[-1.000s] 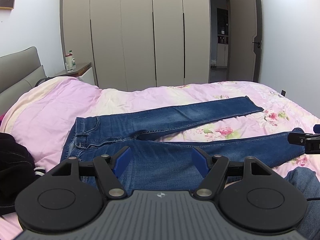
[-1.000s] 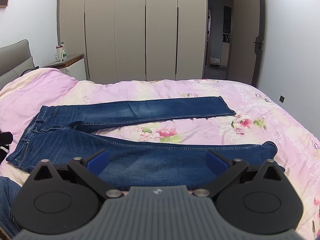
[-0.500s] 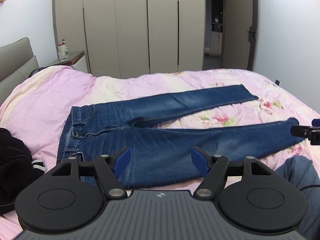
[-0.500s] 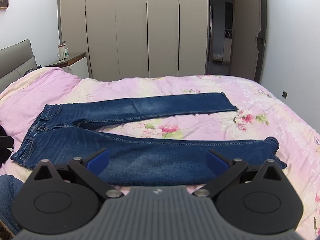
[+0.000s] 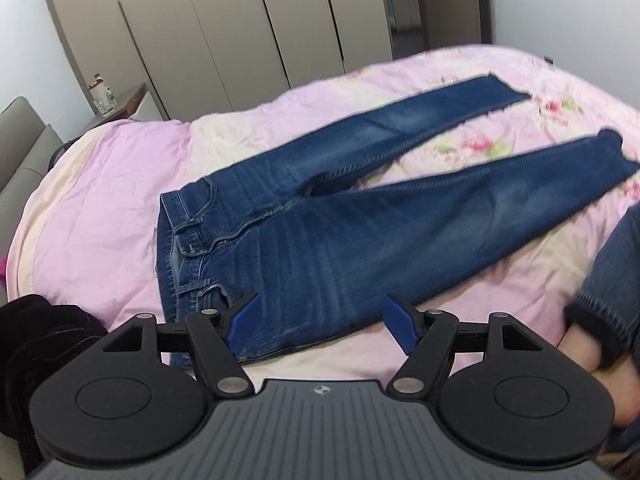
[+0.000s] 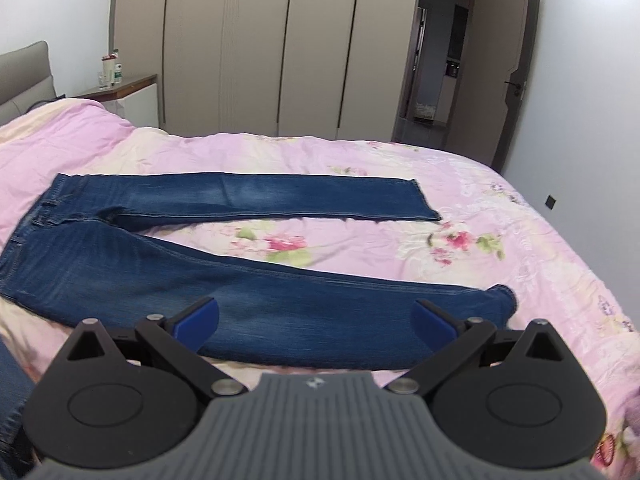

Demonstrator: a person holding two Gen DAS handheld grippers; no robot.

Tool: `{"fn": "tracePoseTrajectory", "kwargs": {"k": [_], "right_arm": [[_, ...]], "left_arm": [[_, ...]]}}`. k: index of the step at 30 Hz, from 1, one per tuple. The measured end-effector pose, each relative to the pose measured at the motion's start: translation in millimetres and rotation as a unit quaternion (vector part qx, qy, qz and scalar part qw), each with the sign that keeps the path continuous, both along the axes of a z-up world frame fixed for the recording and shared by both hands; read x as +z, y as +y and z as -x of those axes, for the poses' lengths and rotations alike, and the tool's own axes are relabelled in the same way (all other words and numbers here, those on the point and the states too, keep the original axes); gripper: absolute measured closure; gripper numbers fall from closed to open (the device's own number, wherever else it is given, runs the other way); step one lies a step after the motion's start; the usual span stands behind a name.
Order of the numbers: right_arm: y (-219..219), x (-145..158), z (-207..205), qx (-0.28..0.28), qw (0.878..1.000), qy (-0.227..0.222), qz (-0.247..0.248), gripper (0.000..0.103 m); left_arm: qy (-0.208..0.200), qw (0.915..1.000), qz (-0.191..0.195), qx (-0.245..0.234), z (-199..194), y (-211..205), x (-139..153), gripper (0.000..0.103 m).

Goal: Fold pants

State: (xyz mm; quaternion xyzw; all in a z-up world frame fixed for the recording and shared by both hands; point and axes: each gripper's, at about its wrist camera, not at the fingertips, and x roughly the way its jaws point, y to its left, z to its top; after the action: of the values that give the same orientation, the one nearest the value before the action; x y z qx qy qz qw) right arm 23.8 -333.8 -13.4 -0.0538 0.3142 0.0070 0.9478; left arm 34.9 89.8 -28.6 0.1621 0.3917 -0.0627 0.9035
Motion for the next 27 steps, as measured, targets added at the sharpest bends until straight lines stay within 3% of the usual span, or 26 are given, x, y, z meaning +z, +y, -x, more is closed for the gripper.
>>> {"fn": "tracePoseTrajectory", "kwargs": {"k": [6,11,16,18,19,23,27], "right_arm": [[-47,-18,-26,0.034,0.997,0.003,0.068,0.005],[-84,-45,-59,0.051,0.991,0.026,0.123,0.005],[-119,-84,-95,0.060,0.984,0.085,0.146,0.007],[-131,-103,-106,0.064,0.981,0.110,0.149,0.018],[-136,-114,-111,0.069,0.978,0.124,0.152,0.018],[-150,-147,-121,0.090,0.969,0.156,0.169,0.019],[-160,-173,-125,0.110,0.957,0.175,0.202,0.019]], "left_arm": [[0.051,0.9968,-0.052,-0.034,-31,12,-30,0.021],[0.109,0.9878,-0.080,-0.077,-61,17,-61,0.021],[0.179,0.9667,-0.127,-0.131,-91,16,-99,0.021],[0.201,0.9574,-0.145,-0.148,-100,14,-115,0.021],[0.212,0.9535,-0.150,-0.153,-104,14,-122,0.021],[0.257,0.9362,-0.174,-0.164,-118,14,-153,0.021],[0.277,0.9277,-0.207,-0.140,-130,18,-176,0.021]]}}
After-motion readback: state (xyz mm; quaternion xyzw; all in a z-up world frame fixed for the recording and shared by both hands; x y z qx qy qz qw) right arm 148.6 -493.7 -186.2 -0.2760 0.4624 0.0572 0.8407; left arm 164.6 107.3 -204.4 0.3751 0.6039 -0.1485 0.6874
